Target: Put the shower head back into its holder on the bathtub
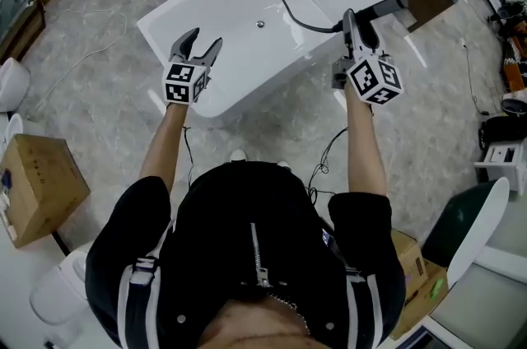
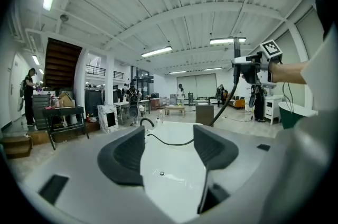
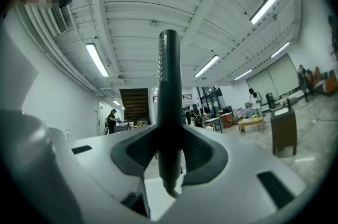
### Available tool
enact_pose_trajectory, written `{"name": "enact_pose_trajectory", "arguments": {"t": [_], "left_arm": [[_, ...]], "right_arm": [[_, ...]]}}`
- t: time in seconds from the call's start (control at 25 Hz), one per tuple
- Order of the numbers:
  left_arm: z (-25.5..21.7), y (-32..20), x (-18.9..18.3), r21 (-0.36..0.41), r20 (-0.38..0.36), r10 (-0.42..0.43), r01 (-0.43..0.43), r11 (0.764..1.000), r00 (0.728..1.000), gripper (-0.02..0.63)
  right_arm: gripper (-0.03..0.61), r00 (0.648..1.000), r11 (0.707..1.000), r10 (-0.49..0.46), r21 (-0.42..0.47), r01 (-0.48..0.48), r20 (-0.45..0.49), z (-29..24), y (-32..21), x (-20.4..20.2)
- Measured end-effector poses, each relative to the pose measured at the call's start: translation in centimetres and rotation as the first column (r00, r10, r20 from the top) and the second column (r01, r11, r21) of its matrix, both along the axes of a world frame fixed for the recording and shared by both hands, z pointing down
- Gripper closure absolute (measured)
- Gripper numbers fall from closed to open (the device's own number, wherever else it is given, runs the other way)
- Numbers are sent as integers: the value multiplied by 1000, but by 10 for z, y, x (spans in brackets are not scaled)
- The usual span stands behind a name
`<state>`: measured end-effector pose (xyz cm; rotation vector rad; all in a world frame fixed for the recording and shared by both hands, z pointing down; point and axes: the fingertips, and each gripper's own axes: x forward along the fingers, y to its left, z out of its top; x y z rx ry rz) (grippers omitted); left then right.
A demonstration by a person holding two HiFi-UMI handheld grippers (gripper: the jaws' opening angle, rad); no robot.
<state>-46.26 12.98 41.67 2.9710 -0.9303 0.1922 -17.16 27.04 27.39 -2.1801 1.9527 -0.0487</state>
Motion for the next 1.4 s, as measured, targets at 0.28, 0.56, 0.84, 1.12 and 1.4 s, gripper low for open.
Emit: {"name": "enact_pose_trajectory", "arguments": {"t": [0.28, 0.56, 0.84, 1.12, 1.4], "left_arm": [[25, -7, -5, -16, 48, 14, -13, 1000, 999, 272], [37, -12, 1, -5, 69, 66, -65, 998, 995, 272], [49, -11, 30, -16, 100, 131, -130, 991, 986, 272], [58, -15, 74, -9, 132, 179, -179, 984, 975, 272], [74, -31, 135, -16, 172, 224, -224, 974, 959, 272]], "right_arm": [[436, 999, 1000, 20, 10, -21, 27, -2, 3, 3], [436, 998, 999, 38, 16, -38, 45, -6, 8, -1], [436, 998, 998, 44, 35, -46, 41, -17, 17, 2], [434, 998, 998, 21, 55, -24, 51, -26, 18, 16], [436, 998, 996, -30, 89, 24, 57, -44, 3, 44]]}}
